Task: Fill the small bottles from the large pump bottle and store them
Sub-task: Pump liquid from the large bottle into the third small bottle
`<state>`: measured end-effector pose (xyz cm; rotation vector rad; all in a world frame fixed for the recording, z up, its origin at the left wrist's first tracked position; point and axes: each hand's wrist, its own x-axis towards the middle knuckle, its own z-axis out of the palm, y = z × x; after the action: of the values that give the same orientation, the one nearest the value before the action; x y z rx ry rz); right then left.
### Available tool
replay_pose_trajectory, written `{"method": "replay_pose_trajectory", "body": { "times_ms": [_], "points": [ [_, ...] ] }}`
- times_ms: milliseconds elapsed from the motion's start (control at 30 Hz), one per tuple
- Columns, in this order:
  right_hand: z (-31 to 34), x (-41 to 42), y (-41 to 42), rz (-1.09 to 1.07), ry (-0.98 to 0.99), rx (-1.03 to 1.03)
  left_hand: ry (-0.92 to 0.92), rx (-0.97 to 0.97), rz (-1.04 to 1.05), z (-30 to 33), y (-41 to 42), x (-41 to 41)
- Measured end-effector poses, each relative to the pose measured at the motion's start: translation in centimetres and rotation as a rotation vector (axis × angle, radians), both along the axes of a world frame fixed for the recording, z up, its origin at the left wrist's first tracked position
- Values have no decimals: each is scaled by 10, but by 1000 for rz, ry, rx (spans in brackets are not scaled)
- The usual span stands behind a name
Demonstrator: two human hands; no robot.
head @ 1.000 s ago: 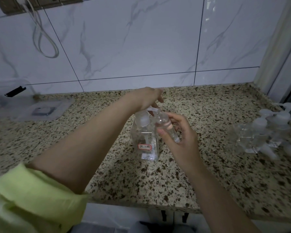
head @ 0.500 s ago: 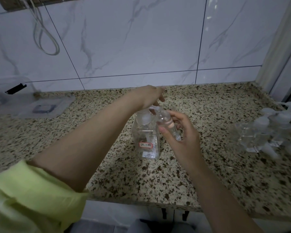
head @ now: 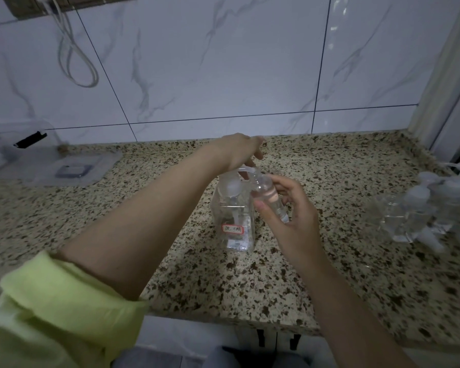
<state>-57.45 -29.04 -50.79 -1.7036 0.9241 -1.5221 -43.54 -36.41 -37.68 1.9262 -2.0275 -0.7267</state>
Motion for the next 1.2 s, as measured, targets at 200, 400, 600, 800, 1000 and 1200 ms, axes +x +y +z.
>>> {"method": "replay_pose_trajectory", "body": {
  "times_ms": [200,400,600,800,1000,1200],
  "points": [
    [1,-1,1,5,-9,23,12,-25,-1,2,1,-2],
    [0,0,1,-14,1,15,-10,-7,-6,1,2,-3],
    [0,0,0,-18,16,-4,-71,31,-8,1,1,-3],
    [1,0,2,-10,15,6,-25,7,-4,-2,1,-1],
    [2,0,2,-12,-3,13,4,-7,-1,4,-1,-2],
    [0,0,1,-15,20,-2,-50,34,2,-1,-1,-1]
  ]
}}
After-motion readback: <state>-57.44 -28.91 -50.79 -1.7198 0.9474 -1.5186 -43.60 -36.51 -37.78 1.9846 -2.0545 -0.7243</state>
